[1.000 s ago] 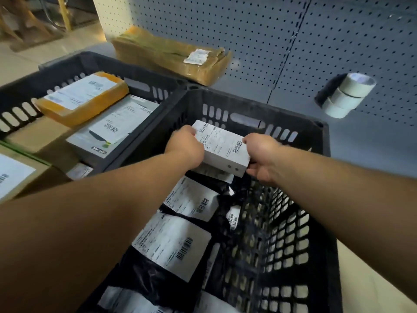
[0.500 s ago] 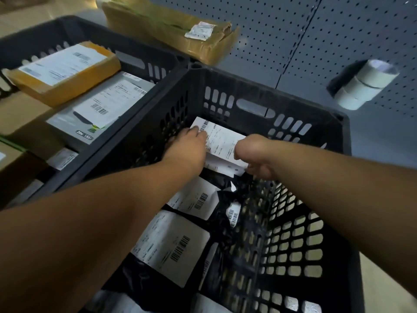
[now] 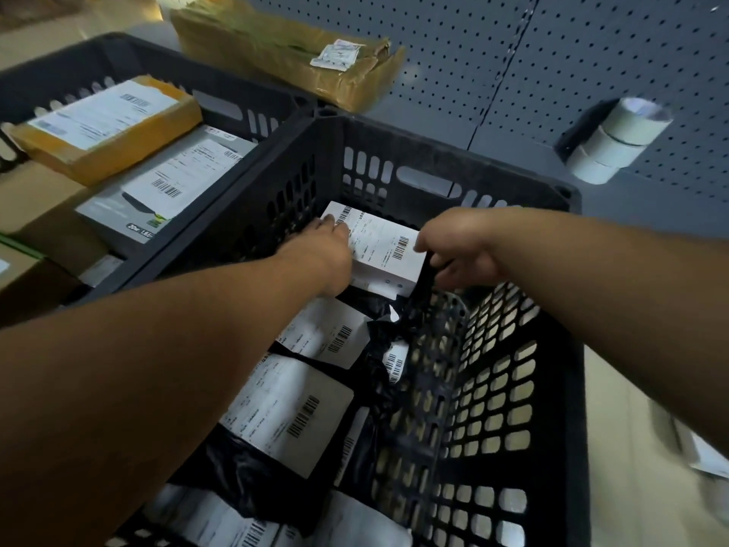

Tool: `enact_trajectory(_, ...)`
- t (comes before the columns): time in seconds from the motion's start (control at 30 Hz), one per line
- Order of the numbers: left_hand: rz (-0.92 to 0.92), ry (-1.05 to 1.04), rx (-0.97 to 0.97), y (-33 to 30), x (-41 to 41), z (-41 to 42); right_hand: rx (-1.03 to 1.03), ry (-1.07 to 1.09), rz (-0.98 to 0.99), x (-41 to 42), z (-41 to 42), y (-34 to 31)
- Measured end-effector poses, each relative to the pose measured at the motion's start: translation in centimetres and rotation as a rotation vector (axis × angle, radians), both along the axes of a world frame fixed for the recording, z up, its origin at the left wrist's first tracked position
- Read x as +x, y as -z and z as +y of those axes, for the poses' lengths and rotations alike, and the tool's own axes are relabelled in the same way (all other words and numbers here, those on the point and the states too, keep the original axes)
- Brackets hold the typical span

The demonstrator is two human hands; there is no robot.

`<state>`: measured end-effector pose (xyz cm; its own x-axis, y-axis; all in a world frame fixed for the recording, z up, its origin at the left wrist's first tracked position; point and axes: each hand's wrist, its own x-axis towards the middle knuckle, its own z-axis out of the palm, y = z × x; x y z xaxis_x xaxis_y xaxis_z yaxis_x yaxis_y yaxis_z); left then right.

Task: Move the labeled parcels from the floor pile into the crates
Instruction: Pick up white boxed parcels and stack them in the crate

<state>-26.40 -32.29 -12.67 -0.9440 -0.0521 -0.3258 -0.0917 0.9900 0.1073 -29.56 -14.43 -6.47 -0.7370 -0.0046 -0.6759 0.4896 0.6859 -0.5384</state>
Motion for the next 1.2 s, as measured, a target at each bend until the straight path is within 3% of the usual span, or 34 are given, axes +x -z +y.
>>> enact_trajectory(0.23,0.132,-0.080,0.203,-4.3,0.0,3.1,-0.189,0.123,0.227,1.2,5.6,-4.6)
enact_trajectory(0.43,0.279,0.034,0.352,-8.8,0.6,8.7,-0.426,0.261,0.386,3.0,13.3,-9.1)
enact_trajectory(0.53,0.387,0.084,0.419,-11.1,1.2,12.5,-0.450,0.340,0.473,4.4,18.3,-10.3)
enact_trajectory(0.8,0.546,0.220,0.500,-13.9,4.3,23.6,-0.337,0.500,0.498,9.9,32.5,-8.3)
enact_trajectory(1.03,0.405,0.372,0.513,-11.8,7.9,33.0,-0.095,0.588,0.414,15.1,45.0,-4.2)
enact_trajectory(1.2,0.202,0.433,0.570,-9.2,11.9,40.6,0.078,0.595,0.344,19.2,53.0,-2.2)
